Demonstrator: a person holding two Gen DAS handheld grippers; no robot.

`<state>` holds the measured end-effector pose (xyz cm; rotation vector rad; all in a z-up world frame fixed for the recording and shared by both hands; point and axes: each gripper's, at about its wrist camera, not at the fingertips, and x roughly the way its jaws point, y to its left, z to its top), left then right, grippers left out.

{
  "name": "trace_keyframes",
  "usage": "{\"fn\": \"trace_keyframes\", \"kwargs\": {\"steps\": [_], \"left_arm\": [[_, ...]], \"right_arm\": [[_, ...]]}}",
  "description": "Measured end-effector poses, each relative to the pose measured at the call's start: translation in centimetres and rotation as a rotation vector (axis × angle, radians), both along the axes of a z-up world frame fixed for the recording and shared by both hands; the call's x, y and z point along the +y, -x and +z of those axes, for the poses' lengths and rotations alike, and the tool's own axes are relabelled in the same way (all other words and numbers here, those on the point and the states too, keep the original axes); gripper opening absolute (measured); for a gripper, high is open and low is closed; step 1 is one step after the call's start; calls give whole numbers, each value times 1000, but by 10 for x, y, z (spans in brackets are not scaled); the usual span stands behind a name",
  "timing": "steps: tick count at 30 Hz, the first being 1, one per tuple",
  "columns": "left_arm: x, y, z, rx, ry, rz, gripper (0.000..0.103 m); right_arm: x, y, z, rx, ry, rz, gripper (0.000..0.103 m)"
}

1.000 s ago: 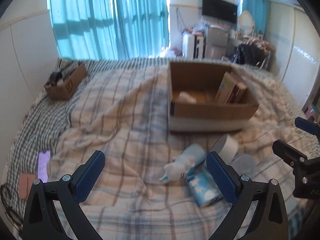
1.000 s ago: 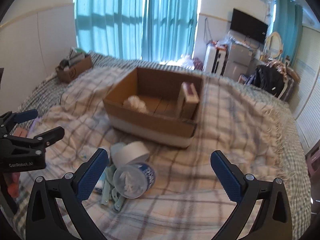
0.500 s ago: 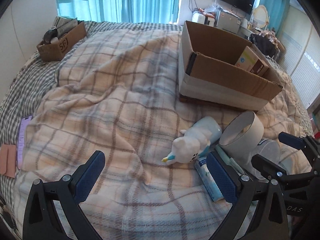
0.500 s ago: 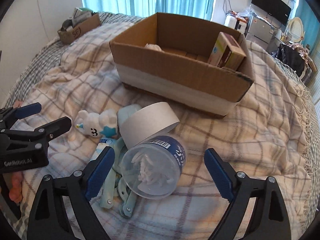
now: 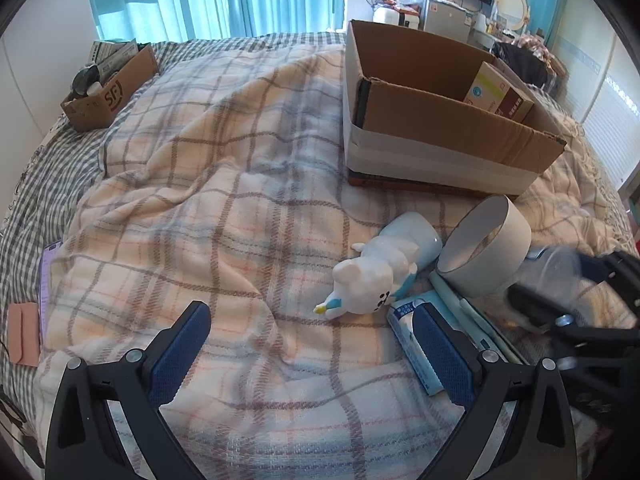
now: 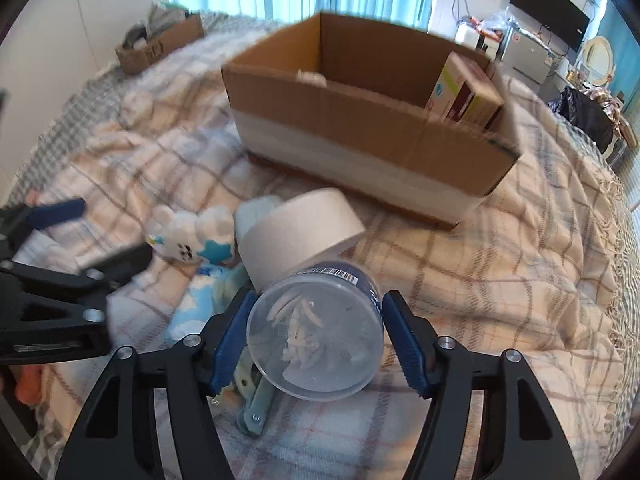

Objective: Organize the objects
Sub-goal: 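Grasp the white figurine with the left tool while the right tool grasps the clear jar, then lower the figurine and clear jar into the cardboard box and open both tools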

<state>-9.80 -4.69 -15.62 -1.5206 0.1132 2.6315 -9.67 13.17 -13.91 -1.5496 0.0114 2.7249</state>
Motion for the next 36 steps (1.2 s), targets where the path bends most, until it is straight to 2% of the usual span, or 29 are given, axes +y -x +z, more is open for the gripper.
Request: {"fn": "trace_keyframes", "kwargs": {"steps": [4, 7, 10, 12, 15, 17, 21, 24, 26, 27, 29, 32, 36], "left_arm": [[8, 3, 1, -19, -10, -21, 103], [15, 8, 1, -25, -38, -40, 103], [23, 18, -4, -41, -50, -50, 103], [26, 27, -11, -71, -73, -49, 102], [30, 38, -22, -109, -90, -45, 99], [33, 44, -29, -127, -86, -48, 95], [38, 56, -44, -167, -84, -53, 95], [36, 65, -53, -204, -136, -38, 85], [35, 65, -56, -215, -139, -37, 73], [36, 64, -58, -225, -136, -45, 71], [39, 60, -57, -224, -131, -59, 61], [42, 51, -52, -206, -112, -77, 60], [41, 35, -34, -147, -147, -99, 60]], "right_arm": [[12, -13, 32, 98, 23, -11, 63], [23, -16, 45, 127, 33, -16, 63], [31, -17, 51, 146, -8, -38, 63], [37, -18, 52, 156, -10, -53, 63], [50, -19, 47, 152, 41, -63, 63], [55, -17, 41, 142, 68, -63, 63], [59, -15, 35, 133, 98, -65, 63], [63, -14, 31, 129, 121, -71, 63], [64, -13, 29, 125, 132, -73, 63], [65, -13, 28, 123, 135, -74, 63], [65, -13, 28, 121, 139, -71, 63], [64, -13, 26, 119, 145, -64, 63], [63, -16, 28, 128, 139, -70, 63]]}}
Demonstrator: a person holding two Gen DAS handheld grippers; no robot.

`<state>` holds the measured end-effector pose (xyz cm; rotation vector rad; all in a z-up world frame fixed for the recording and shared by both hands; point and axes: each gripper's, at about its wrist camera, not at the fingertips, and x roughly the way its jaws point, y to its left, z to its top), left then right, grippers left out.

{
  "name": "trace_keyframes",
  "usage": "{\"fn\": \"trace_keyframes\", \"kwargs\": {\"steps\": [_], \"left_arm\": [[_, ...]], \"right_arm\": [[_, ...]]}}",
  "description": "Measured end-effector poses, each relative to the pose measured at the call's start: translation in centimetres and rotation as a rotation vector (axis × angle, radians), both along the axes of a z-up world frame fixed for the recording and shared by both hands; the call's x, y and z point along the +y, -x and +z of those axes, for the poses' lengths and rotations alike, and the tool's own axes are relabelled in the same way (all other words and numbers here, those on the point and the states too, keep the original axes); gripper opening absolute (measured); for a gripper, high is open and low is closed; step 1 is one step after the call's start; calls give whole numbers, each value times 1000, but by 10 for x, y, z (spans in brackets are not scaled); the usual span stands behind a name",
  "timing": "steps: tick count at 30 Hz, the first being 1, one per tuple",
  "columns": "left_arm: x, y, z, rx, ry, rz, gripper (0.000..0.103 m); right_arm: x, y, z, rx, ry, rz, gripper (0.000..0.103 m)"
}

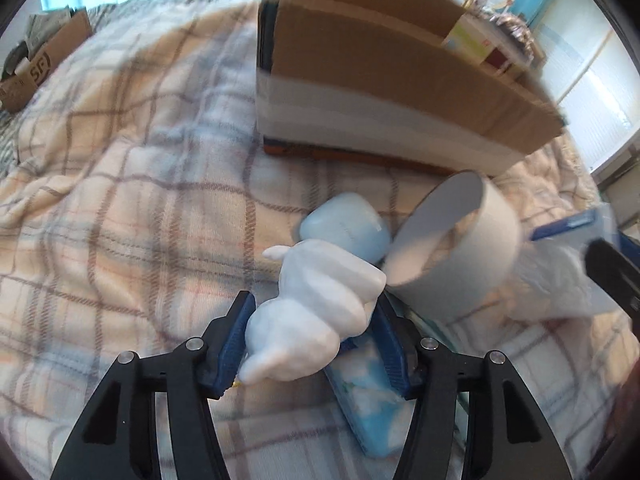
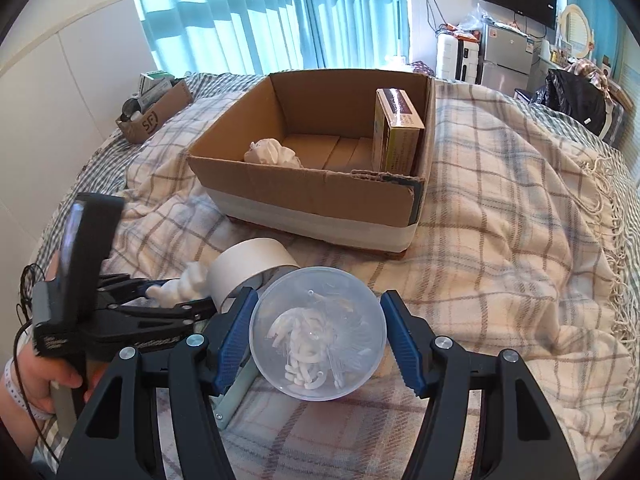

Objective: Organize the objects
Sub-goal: 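Lower the figurine and clear jar into the cardboard box and open both tools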

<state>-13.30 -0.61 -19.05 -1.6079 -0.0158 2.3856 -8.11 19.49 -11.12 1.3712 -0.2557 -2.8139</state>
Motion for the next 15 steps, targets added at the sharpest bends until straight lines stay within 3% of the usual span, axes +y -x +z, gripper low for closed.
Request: {"fn": "trace_keyframes", "kwargs": {"steps": [7, 15], "left_arm": [[0, -33, 35, 121, -32, -35, 60], [-11, -54, 66, 191, -75, -33, 60]], "right_arm": [[-2, -11, 14, 42, -14, -13, 63], [-9, -35, 45, 101, -42, -26, 63]]}}
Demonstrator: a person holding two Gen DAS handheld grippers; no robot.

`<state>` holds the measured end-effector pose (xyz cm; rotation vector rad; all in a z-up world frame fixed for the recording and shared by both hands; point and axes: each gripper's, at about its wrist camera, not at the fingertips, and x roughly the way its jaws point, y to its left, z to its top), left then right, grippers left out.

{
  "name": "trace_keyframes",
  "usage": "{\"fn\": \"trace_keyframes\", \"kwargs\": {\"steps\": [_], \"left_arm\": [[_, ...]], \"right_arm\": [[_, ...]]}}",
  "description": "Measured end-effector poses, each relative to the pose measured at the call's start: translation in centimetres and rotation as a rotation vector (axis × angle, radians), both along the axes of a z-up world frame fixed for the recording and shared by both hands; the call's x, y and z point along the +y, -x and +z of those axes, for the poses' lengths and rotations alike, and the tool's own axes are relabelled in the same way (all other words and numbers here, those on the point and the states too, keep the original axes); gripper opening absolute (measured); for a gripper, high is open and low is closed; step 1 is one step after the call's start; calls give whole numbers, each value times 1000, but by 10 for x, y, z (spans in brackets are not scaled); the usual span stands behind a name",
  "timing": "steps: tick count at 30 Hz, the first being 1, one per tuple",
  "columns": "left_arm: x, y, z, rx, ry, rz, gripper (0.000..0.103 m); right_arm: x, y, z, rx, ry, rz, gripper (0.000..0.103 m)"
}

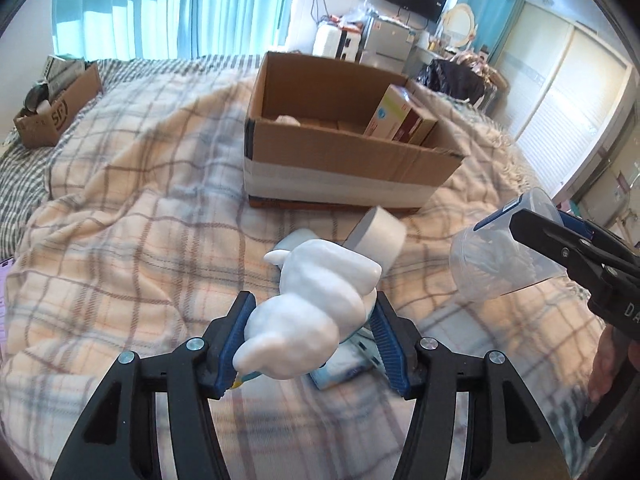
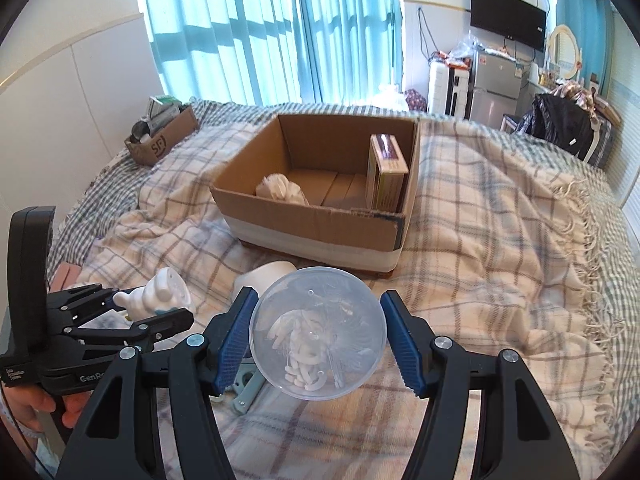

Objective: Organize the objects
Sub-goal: 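Lower the figurine and clear jar into the cardboard box and open both tools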

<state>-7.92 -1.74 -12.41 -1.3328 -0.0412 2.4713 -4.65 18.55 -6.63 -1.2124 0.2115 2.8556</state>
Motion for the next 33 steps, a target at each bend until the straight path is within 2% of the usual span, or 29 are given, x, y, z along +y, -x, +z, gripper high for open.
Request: {"fn": "trace_keyframes", "kwargs": {"steps": [6, 13, 25, 33], "left_arm": [[-4, -20, 28, 41, -13, 5, 60], [-2, -15, 60, 92, -41, 19, 60], [21, 45, 117, 194, -54, 19, 60], [39, 101, 136, 242, -56, 10, 60]], "right_arm": [[-10, -15, 28, 51, -18, 18, 63], [-13, -19, 65, 130, -32, 41, 62], [5, 22, 129, 263, -61, 57, 62], [28, 72, 145, 296, -29, 42, 62]]}}
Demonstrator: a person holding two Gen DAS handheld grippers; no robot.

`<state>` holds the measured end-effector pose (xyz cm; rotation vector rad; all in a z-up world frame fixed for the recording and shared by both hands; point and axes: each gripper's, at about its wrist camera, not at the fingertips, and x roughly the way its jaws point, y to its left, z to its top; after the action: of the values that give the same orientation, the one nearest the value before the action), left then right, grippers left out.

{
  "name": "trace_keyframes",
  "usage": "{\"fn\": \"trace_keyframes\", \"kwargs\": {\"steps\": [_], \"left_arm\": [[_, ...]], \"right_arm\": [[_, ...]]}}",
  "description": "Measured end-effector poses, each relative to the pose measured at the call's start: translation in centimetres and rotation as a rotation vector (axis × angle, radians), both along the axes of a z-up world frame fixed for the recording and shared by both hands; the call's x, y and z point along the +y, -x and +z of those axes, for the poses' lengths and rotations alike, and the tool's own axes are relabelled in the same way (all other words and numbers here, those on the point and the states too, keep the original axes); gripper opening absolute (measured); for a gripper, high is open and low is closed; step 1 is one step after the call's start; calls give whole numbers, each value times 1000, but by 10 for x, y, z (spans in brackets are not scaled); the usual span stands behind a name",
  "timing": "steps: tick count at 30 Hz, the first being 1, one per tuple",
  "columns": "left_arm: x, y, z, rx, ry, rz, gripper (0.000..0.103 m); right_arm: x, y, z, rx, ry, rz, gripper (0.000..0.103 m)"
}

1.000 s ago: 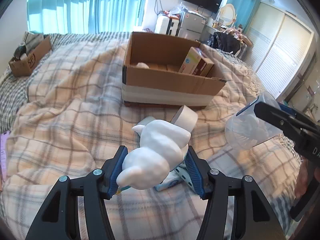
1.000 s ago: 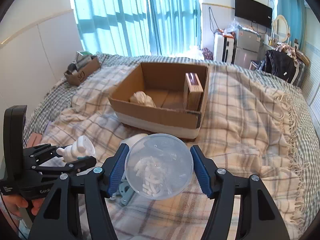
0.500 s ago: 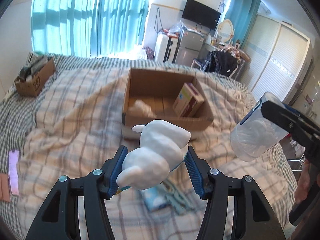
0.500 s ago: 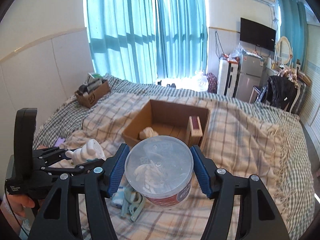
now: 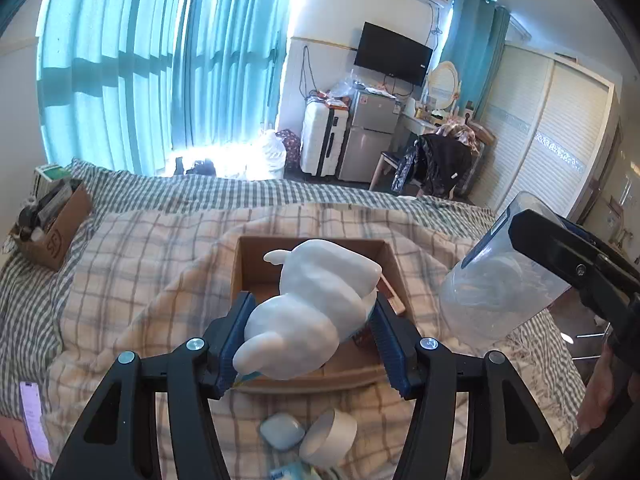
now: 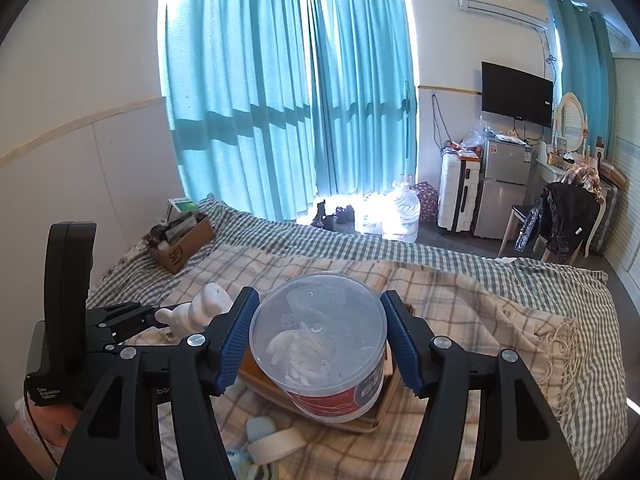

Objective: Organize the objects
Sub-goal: 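Lower the figurine and clear jar into the cardboard box and open both tools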

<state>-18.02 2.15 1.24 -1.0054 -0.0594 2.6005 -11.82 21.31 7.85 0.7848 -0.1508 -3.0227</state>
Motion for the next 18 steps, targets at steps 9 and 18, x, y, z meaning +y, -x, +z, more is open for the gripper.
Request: {"fn": "trace_keyframes", "kwargs": {"steps": [9, 18], "left_arm": [[22, 65, -30, -34, 37, -31, 60], [33, 109, -87, -145, 47, -52, 60]], "right_arm": [[24, 74, -22, -36, 30, -18, 62], [40, 127, -70, -102, 91, -30, 62]]}}
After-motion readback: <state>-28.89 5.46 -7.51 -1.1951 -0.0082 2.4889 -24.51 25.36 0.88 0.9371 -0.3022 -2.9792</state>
